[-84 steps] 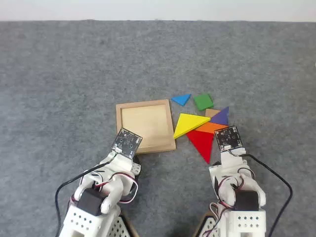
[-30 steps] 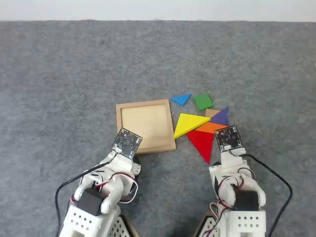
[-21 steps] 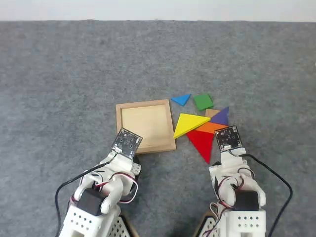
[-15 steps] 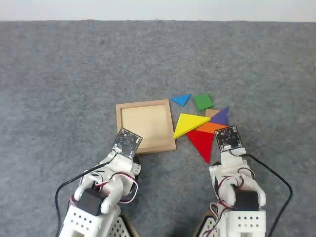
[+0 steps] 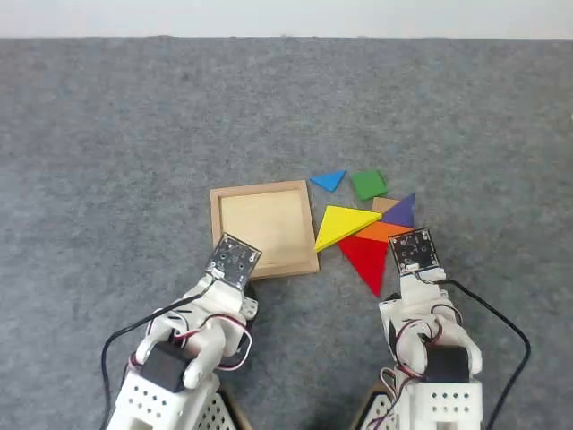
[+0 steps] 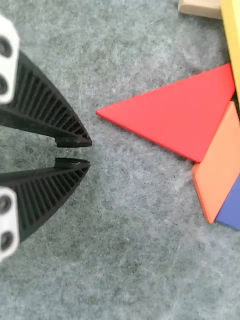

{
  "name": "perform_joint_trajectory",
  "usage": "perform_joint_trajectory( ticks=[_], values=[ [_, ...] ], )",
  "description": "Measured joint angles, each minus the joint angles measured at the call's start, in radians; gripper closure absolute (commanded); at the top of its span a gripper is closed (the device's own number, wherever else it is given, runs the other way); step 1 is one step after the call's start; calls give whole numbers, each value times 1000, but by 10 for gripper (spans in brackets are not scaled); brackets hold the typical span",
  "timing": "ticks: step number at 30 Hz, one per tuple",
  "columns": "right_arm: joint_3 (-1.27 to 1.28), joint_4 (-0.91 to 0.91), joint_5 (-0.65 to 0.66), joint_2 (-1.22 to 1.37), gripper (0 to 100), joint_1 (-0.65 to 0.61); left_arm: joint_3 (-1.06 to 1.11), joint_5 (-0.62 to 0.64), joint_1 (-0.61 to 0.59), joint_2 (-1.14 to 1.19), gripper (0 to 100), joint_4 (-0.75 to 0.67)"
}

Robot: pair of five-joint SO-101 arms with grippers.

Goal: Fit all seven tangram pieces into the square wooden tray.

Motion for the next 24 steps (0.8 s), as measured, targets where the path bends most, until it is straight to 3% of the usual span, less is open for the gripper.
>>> perform_joint_trajectory(
  ticks=[9,19,24],
  values=[
    [0,0,0,0,943,0,0,0,34,0,986,0],
    [0,0,0,0,943,0,0,2,282,0,986,0],
    [0,0,0,0,943,0,0,0,325,0,986,0]
  ],
)
